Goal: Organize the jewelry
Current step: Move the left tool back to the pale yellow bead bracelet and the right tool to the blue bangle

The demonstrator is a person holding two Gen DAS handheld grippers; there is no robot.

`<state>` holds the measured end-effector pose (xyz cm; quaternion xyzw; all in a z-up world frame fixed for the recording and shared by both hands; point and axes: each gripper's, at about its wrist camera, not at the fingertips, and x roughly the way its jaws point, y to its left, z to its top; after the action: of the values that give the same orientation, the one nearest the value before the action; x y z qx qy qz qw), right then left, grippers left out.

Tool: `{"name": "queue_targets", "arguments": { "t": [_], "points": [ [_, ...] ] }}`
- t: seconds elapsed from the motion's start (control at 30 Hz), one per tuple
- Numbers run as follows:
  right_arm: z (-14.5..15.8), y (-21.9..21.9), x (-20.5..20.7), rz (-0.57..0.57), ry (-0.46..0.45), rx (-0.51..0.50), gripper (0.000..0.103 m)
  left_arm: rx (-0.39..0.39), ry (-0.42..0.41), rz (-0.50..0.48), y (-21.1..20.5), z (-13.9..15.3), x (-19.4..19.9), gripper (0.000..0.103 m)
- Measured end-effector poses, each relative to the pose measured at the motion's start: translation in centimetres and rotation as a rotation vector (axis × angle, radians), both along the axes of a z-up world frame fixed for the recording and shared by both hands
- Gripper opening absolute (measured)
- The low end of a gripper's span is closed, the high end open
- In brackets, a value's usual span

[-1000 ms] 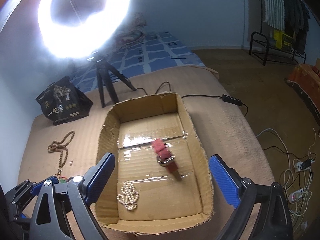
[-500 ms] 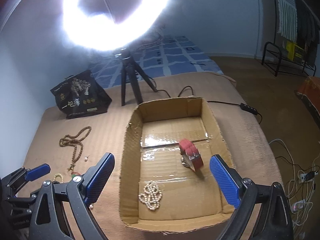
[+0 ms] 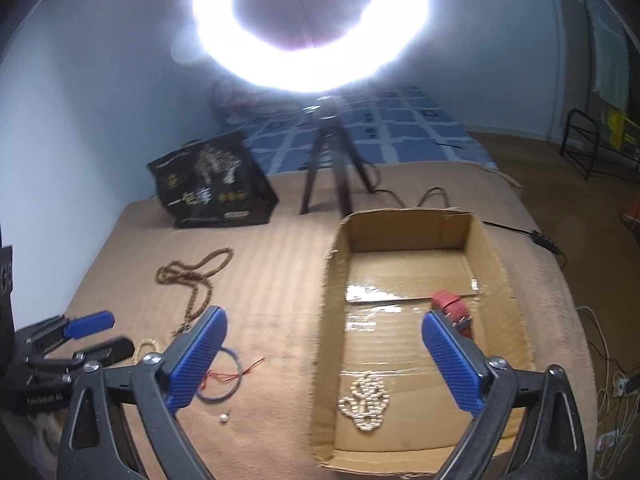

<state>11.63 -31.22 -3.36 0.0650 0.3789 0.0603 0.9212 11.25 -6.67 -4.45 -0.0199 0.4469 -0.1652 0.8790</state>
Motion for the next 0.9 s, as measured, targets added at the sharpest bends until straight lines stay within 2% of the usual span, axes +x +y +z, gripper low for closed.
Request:
{"name": "queue_targets", "arguments": {
  "t": [0.23, 0.47, 0.7, 0.9],
  "points": [
    [-1.0, 3.2, 0.6, 0.088, 0.033, 0.023, 0.103, -0.006, 0.026, 0.075, 4.0, -1.0, 0.6, 0.067],
    [-2.9, 6.2, 1.4, 0.168, 0.095, 0.021, 0.103, 0.008, 0.1, 0.153, 7.9, -3.7, 1.4, 0.067],
    [-5.2, 8.7, 2.3, 0.243, 0.158, 0.026, 0.103, 0.007, 0.168, 0.185, 9.8, -6.4, 2.0, 0.067],
    [-6.9, 10.7, 2.5, 0.318, 0.193, -0.016, 0.103, 0.015, 0.207, 0.187, 9.9, -8.2, 2.7, 0.067]
  ]
}}
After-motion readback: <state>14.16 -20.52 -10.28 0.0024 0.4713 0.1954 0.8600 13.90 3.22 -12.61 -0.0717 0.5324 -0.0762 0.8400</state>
